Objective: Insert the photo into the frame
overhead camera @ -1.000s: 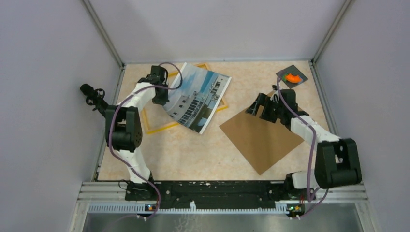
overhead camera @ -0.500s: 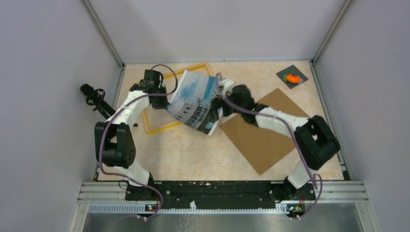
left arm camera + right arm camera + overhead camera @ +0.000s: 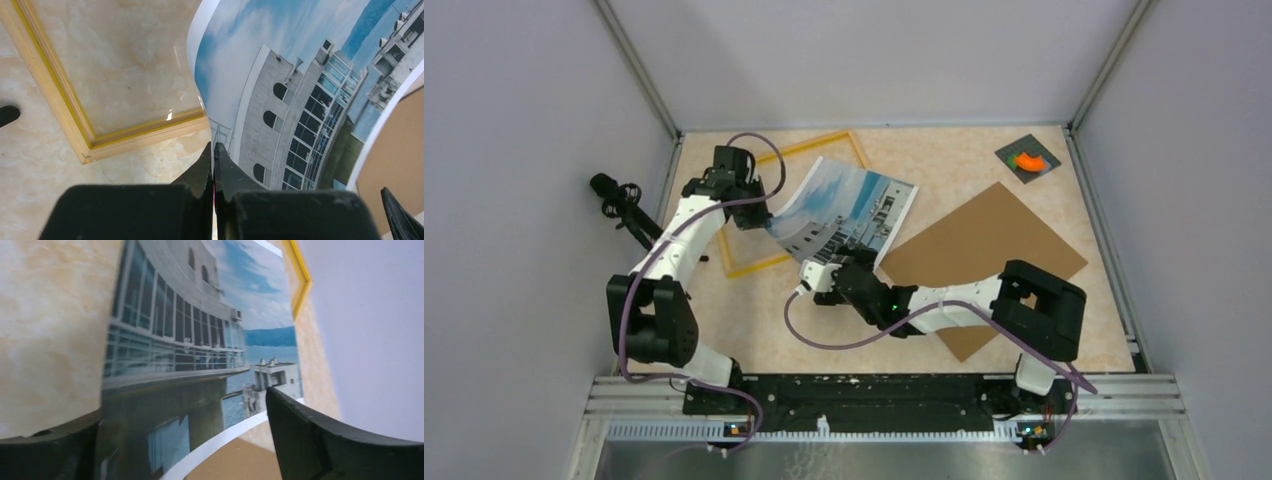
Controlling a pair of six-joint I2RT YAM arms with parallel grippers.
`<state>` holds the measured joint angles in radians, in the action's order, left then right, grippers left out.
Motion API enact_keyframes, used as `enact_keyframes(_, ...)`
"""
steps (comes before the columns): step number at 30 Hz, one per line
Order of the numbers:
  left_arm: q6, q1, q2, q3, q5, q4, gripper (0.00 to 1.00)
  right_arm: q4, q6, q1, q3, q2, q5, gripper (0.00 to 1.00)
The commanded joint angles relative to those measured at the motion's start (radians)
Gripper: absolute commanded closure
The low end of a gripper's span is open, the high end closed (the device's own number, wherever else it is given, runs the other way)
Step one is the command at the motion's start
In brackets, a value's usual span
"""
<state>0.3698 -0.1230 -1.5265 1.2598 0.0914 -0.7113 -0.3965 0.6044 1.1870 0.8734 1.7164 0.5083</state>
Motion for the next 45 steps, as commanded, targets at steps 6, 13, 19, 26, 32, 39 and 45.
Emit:
enact_keyframes(6,-0.006,0.002,0.082,-0.01,-0.074,-0.019,1.0,0.056,0.034,0.067,0.13,0.038,0.258,0.33)
enact_keyframes(13,0.003,0.003,0.082,0.004,-0.082,-0.015,1.0,0.201,-0.047,0.114,0.21,0.061,0.356,0.41)
enact_keyframes(19,0.006,0.003,0.074,0.008,-0.082,-0.011,1.0,0.32,-0.162,0.147,0.259,0.045,0.381,0.21)
enact_keyframes(26,0.006,0.003,0.068,0.004,-0.083,-0.006,1.0,0.395,-0.223,0.163,0.292,0.051,0.407,0.25)
enact_keyframes(32,0.006,0.003,0.068,0.004,-0.082,-0.004,1.0,0.471,-0.255,0.174,0.337,0.069,0.417,0.48)
enact_keyframes(39,-0.057,0.003,0.088,0.07,-0.081,-0.041,0.86,0.463,-0.26,0.174,0.359,0.09,0.455,1.0)
enact_keyframes(45,-0.107,0.003,0.228,0.209,-0.137,-0.026,0.34,0.444,-0.256,0.155,0.395,0.013,0.38,1.0)
